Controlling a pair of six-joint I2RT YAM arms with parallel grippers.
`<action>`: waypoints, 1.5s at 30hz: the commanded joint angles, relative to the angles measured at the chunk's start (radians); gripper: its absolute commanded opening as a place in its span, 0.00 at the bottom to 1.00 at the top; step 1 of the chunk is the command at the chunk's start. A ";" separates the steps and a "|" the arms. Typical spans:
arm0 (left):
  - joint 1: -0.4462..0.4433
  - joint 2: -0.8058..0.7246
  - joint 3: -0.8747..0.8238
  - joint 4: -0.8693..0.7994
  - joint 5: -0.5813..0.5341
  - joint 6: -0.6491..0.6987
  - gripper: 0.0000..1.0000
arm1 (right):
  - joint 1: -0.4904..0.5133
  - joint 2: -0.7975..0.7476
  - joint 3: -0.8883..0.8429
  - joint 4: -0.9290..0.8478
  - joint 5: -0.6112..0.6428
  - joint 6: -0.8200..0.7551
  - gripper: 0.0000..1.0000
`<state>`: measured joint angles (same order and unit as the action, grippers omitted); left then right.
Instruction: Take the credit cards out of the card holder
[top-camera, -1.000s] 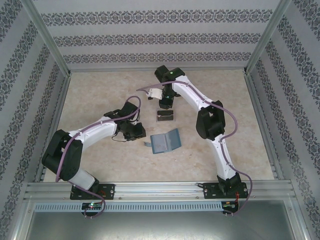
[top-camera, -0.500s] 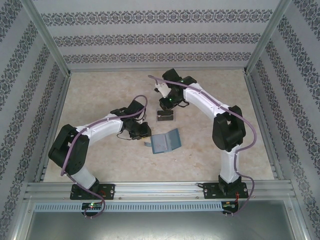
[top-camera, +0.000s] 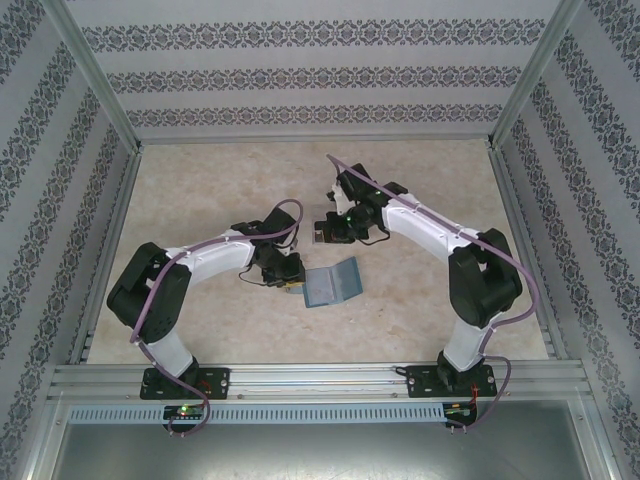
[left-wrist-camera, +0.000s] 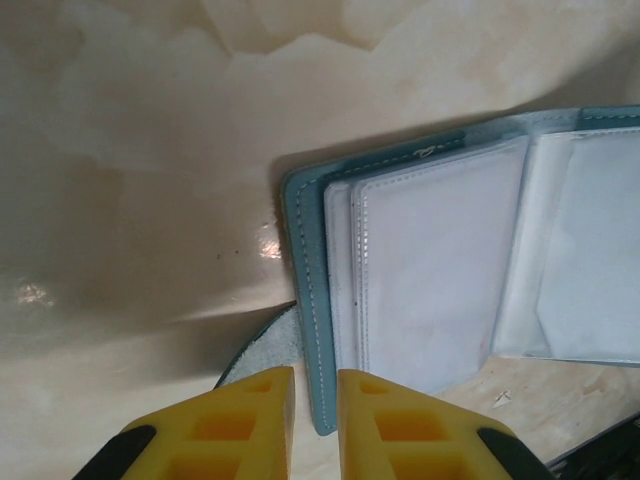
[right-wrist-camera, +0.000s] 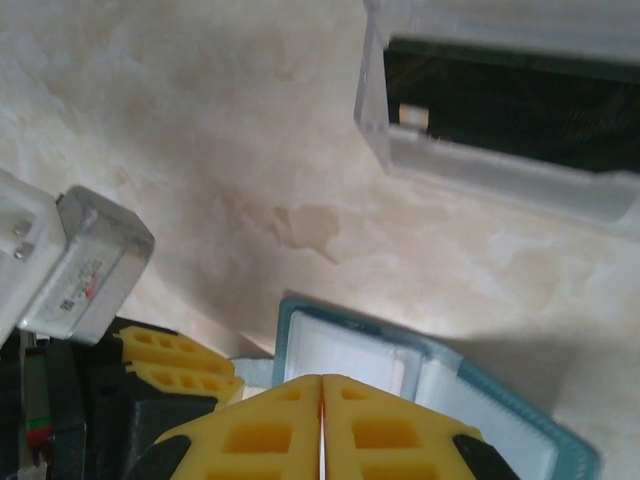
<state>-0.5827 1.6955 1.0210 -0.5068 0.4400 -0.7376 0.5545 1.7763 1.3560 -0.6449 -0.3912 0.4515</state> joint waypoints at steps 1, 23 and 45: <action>-0.011 0.006 -0.021 0.003 -0.029 0.027 0.18 | 0.036 -0.035 -0.046 0.010 -0.013 0.078 0.10; -0.011 0.058 -0.057 0.016 -0.047 0.054 0.11 | 0.206 0.068 -0.121 0.099 0.000 0.223 0.21; -0.011 0.061 -0.062 0.020 -0.037 0.063 0.10 | 0.224 0.135 -0.145 0.056 0.097 0.226 0.34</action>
<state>-0.5827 1.7386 0.9764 -0.4995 0.3996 -0.6918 0.7643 1.8957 1.2198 -0.5423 -0.3454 0.6788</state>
